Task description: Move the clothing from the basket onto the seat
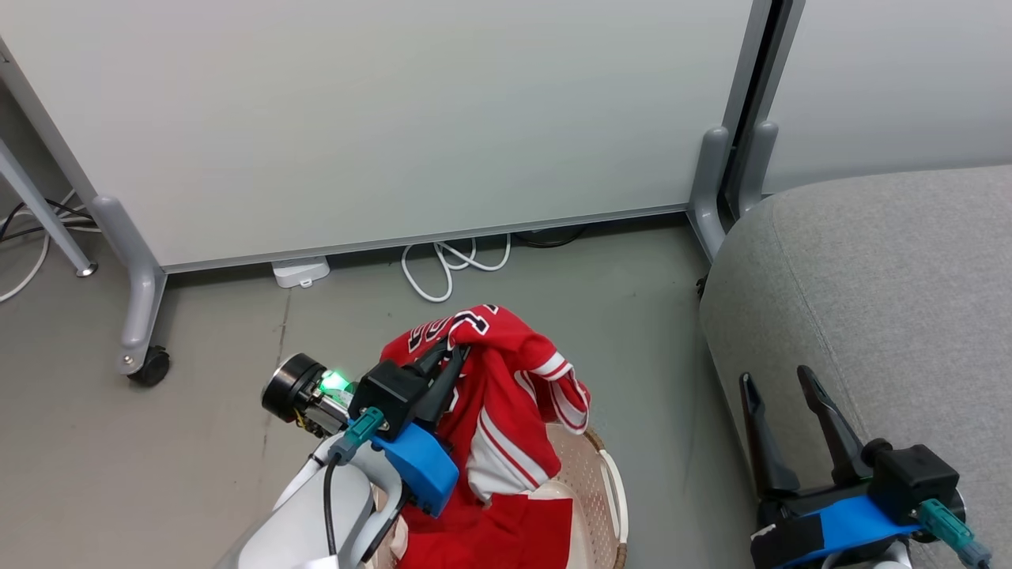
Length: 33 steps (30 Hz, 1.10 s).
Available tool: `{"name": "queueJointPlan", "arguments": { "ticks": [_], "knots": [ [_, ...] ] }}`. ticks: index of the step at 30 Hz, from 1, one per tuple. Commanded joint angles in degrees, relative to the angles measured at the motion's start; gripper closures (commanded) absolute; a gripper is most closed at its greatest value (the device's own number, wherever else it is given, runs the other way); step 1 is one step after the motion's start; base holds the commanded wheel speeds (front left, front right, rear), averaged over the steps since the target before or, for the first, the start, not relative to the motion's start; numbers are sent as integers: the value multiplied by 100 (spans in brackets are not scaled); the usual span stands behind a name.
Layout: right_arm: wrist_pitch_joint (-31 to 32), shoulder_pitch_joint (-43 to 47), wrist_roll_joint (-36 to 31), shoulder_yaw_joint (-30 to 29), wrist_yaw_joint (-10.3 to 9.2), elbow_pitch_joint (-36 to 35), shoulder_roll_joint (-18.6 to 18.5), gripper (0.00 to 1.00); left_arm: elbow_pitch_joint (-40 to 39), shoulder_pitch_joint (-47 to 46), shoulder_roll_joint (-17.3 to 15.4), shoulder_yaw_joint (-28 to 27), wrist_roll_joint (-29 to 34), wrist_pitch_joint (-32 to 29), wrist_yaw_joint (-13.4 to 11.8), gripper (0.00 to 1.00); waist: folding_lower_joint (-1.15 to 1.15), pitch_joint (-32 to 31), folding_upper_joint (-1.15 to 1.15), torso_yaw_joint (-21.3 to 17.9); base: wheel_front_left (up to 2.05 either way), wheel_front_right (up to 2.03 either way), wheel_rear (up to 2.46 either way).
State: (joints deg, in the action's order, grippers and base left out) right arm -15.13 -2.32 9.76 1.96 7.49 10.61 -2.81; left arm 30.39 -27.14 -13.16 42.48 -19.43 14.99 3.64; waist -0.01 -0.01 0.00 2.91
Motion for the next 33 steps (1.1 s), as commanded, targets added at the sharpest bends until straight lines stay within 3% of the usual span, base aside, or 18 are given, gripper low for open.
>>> {"name": "queueJointPlan", "arguments": {
  "ticks": [1,8,15,26,32,33],
  "knots": [
    [-3,15,11,41,1,-47,-15,0,-47,31,1,-51,43,29,25,100,1,-3,0,4,0,0,0],
    [-4,-276,-60,517,1,-212,-12,0,-83,-119,36,-69,142,29,77,100,1,40,0,59,0,0,0],
    [-4,-796,37,1391,1,-65,-11,0,-54,-369,163,-31,235,29,146,100,1,185,0,204,0,0,0],
    [-3,-1625,231,2405,1,910,-15,0,-134,-763,420,73,394,29,252,100,1,401,0,527,0,0,0],
    [-2,-2026,365,2591,1,1638,-16,0,-261,-828,568,180,461,29,298,100,1,473,0,639,0,0,0],
    [-3,-2099,375,2626,1,1754,-13,78,-281,-830,576,186,467,29,300,100,1,484,0,651,0,0,0]
  ]
}}
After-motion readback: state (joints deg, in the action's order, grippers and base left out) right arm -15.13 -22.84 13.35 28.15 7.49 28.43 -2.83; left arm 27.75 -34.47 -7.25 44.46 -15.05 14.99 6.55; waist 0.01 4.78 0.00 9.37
